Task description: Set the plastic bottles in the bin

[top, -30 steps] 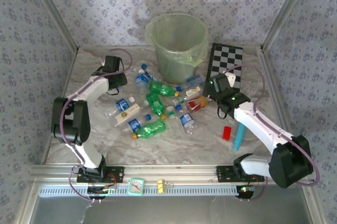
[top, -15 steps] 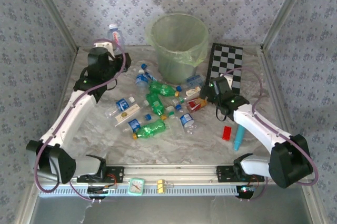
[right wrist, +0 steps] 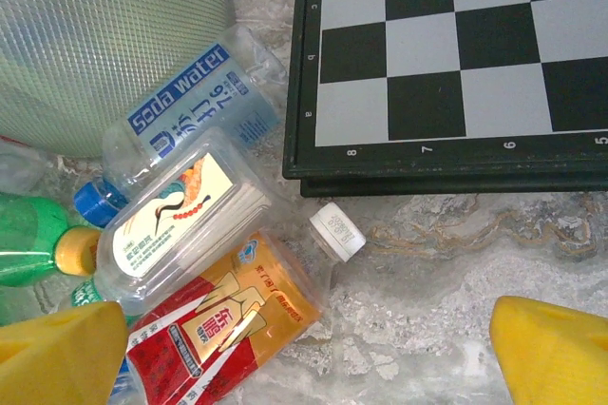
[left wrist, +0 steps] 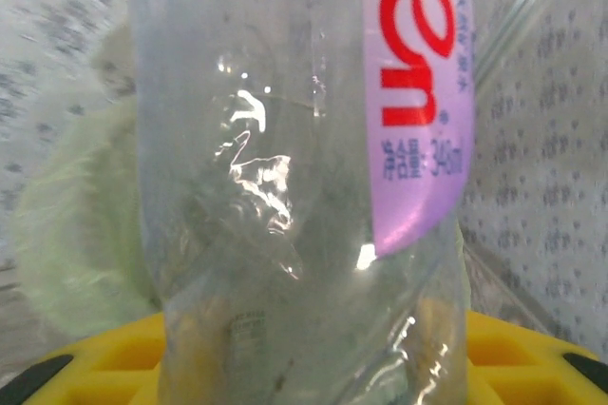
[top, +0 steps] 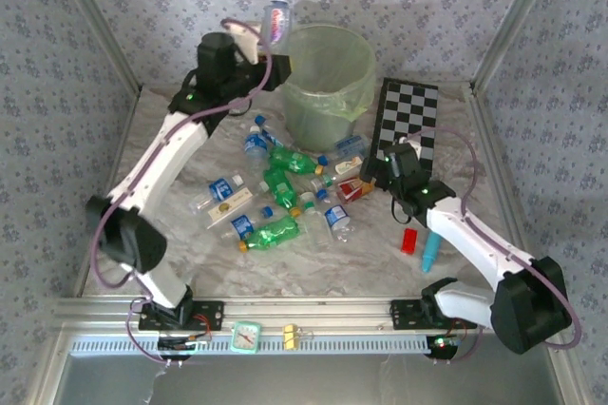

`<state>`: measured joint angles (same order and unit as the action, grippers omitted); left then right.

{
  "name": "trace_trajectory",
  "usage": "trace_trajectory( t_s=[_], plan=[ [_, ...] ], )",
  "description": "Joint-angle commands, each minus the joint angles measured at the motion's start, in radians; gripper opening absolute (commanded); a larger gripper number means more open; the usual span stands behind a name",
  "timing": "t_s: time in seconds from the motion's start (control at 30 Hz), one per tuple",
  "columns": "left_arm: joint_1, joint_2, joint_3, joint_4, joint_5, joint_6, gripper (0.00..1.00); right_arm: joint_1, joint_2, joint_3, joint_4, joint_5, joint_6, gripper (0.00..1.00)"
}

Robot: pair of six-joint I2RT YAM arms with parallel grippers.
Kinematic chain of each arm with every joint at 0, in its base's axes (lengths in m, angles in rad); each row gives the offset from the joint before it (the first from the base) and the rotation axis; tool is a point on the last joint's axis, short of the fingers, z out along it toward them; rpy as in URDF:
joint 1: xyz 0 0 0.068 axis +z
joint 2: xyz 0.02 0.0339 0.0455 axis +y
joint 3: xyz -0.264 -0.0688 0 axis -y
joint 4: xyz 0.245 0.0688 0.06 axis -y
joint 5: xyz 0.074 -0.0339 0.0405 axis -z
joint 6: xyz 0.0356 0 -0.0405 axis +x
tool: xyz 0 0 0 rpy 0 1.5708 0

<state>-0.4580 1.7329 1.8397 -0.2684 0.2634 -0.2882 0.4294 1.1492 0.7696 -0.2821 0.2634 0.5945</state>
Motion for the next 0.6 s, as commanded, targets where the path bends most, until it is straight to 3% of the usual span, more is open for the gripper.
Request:
trace_trajectory(
  t_s=[0.0, 0.3, 0.57],
  plan=[
    [-0.037, 0.124, 0.222, -0.191, 0.074, 0.062, 0.47, -0.009, -0.047, -0.021, -0.030, 0.022, -0.001, 1.00],
    [-0.063, 0.513, 0.776, -0.541, 0.032, 0.049, 0.48, -0.021, -0.118, -0.063, -0.053, 0.029, 0.012, 1.00],
    [-0.065, 0.609, 0.804, -0.555, -0.009, 0.026, 0.49, -0.044, -0.165, -0.089, -0.077, 0.040, 0.017, 1.00]
  ],
)
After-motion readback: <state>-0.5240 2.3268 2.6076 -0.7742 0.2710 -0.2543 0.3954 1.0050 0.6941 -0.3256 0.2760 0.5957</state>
